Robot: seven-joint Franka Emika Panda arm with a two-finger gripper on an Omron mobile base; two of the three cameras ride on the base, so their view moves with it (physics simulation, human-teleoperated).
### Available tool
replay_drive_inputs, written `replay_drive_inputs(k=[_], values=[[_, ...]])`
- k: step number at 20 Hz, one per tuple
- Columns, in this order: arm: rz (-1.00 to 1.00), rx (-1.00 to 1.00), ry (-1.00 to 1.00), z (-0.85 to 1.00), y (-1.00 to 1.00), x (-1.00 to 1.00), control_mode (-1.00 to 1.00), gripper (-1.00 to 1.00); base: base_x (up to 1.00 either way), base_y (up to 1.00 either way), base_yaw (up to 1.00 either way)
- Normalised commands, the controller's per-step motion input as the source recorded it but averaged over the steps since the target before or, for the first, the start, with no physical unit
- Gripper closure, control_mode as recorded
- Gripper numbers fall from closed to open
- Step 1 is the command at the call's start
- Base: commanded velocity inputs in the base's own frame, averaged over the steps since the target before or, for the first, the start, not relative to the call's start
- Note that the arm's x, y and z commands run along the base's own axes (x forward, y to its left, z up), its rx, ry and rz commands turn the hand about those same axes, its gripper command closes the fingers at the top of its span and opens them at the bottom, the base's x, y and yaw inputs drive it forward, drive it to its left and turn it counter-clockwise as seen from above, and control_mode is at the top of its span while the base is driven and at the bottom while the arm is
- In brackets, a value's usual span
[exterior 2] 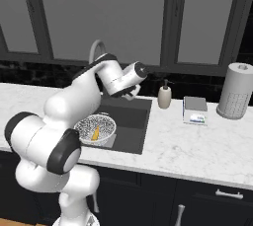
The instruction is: Put the colander in the sink, put the banana in the colander, and turn on the sink faucet and pour water over the colander.
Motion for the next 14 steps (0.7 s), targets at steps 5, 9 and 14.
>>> replay_drive_inputs(k=[5,9,14], values=[[-0.01,0.06,-0.04,0.0,0.38,0.14,-1.0,-1.0,0.0,0.0,0.0],[-0.02,0.01,-0.06,-0.05,0.27,0.24,-1.0,-1.0,0.0,0.0,0.0],[-0.04,0.0,-0.1,-0.19,0.04,0.13,-1.0,-1.0,0.0,0.0,0.0]])
